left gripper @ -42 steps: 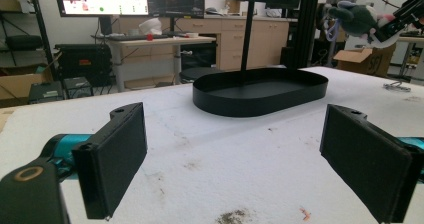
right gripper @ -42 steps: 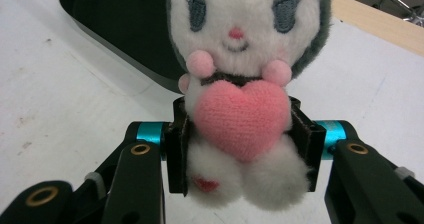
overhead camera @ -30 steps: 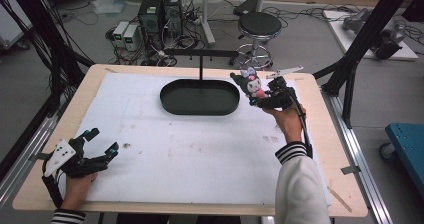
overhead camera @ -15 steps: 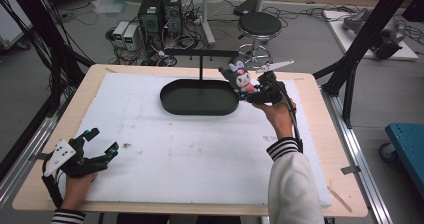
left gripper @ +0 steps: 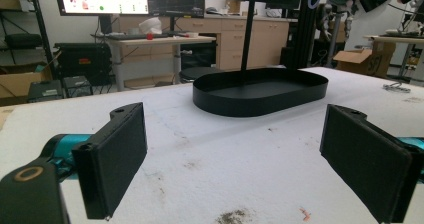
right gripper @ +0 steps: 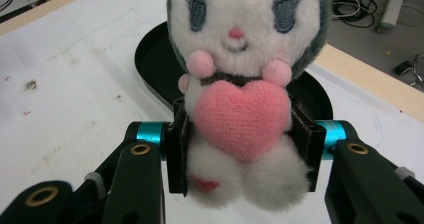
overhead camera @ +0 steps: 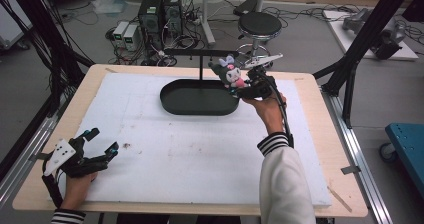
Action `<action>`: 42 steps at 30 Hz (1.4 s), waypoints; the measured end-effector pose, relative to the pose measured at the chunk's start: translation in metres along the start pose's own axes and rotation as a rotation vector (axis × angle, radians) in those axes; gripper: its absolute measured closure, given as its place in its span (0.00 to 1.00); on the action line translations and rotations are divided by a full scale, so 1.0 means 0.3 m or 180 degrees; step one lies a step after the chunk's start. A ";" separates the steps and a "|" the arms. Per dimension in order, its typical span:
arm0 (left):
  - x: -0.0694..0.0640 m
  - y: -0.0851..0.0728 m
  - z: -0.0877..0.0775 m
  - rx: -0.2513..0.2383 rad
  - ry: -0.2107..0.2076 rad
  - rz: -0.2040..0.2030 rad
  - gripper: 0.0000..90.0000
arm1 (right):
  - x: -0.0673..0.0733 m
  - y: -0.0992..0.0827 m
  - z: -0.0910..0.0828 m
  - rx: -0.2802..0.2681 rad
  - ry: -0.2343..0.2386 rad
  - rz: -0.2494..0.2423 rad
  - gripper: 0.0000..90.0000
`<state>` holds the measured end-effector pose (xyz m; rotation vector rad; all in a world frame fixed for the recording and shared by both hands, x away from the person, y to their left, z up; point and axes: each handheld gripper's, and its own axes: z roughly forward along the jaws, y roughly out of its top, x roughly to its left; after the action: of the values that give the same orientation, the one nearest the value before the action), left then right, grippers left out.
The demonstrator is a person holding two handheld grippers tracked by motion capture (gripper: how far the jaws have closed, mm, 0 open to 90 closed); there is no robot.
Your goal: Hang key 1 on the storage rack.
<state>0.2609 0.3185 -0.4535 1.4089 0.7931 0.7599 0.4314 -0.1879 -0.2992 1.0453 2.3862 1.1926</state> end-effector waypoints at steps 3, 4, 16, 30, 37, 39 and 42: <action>0.000 0.000 0.000 0.0004 0.0000 0.0007 0.13 | 0.011 0.017 0.012 0.0009 0.0001 -0.0013 0.60; 0.000 0.000 0.000 0.0002 0.0000 0.0006 0.13 | 0.015 0.026 0.017 0.0011 0.0001 -0.0017 0.60; 0.000 0.000 0.001 -0.0007 0.0001 -0.0006 0.13 | 0.036 0.082 0.068 0.0018 -0.0042 -0.0005 0.60; 0.000 0.000 0.001 -0.0012 -0.0005 -0.0014 0.13 | 0.023 0.110 0.105 -0.0033 -0.0195 0.0180 0.60; 0.001 0.000 0.001 -0.0010 -0.0004 -0.0014 0.13 | 0.015 0.110 0.120 -0.0105 -0.0242 0.0241 0.60; 0.001 0.000 0.001 -0.0010 -0.0004 -0.0016 0.13 | 0.013 0.111 0.124 -0.0119 -0.0247 0.0272 0.60; 0.001 0.000 0.001 -0.0008 -0.0005 -0.0014 0.13 | 0.016 0.121 0.130 -0.0127 -0.0250 0.0255 0.60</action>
<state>0.2613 0.3187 -0.4537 1.4050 0.7935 0.7561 0.4658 -0.1473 -0.2949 1.1631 2.2714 1.1975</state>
